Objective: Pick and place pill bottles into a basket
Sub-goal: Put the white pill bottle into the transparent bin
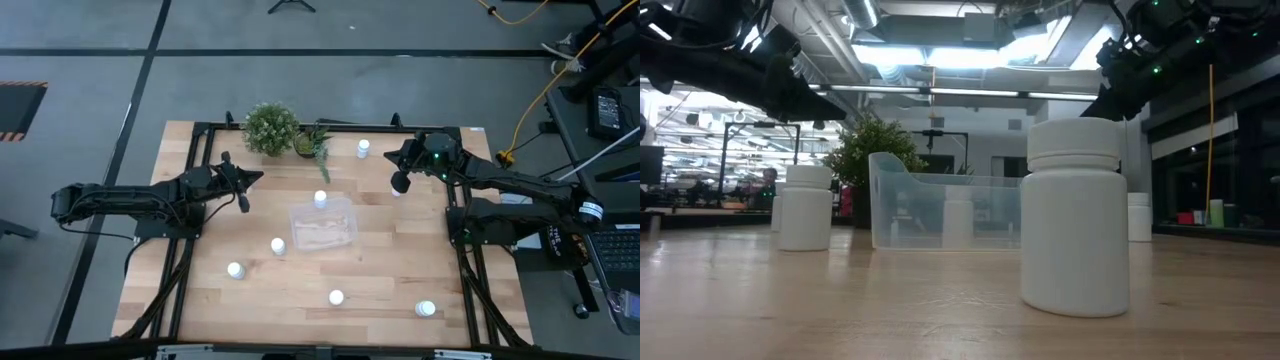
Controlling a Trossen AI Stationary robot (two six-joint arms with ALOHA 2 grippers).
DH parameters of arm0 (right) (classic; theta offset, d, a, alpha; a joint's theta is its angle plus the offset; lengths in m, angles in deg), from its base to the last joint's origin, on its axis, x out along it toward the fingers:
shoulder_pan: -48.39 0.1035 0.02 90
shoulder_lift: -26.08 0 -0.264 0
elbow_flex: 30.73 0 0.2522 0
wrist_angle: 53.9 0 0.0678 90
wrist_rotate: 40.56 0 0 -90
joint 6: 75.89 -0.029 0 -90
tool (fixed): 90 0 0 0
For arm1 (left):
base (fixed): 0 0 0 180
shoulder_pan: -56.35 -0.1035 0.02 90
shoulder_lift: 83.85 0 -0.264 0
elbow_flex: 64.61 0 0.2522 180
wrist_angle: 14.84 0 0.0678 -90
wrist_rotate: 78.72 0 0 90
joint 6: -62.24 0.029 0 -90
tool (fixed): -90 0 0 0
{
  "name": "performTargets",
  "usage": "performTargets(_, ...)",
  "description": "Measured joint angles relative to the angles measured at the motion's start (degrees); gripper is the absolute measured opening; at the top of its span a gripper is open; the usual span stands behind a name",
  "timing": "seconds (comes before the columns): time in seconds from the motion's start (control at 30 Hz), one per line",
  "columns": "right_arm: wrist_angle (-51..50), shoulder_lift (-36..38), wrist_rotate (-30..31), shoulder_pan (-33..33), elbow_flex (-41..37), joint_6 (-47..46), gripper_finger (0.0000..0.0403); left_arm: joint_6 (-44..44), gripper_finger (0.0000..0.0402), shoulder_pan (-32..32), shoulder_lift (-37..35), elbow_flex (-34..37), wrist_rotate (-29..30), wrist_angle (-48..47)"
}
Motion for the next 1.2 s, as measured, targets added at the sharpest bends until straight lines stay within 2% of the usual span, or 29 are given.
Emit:
performTargets(0.23,0.00,0.02,0.00,0.00,0.00,0.01,0.0008,-0.01,0.0004,0.02,0.00,0.00,0.02,0.00)
performTargets(0.33,0.01,0.02,-0.08,0.00,0.00,0.26,0.0022,-0.02,0.0004,0.00,0.00,0.00,0.02,0.00)
performTargets(0.47,0.00,0.02,-0.15,0.00,0.00,0.35,0.0065,0.00,0.0004,0.02,0.00,0.00,0.02,-0.02)
performTargets(0.7,-0.24,0.02,-0.17,0.00,-0.02,0.12,0.0166,0.15,0.0004,0.00,-0.02,0.00,0.03,-0.46)
performTargets(0.9,-0.40,0.02,-0.13,0.00,-0.02,0.31,0.0249,4.60,0.0004,0.02,-0.02,0.00,0.07,-0.46)
performTargets(1.03,-0.15,0.02,-0.09,0.00,-0.02,-1.43,0.0278,4.61,0.0004,0.01,-0.02,0.00,0.07,-0.46)
performTargets(1.2,0.11,-1.68,-0.03,0.00,-0.02,-3.41,0.0284,4.58,0.0004,0.00,-0.02,0.00,1.36,-0.46)
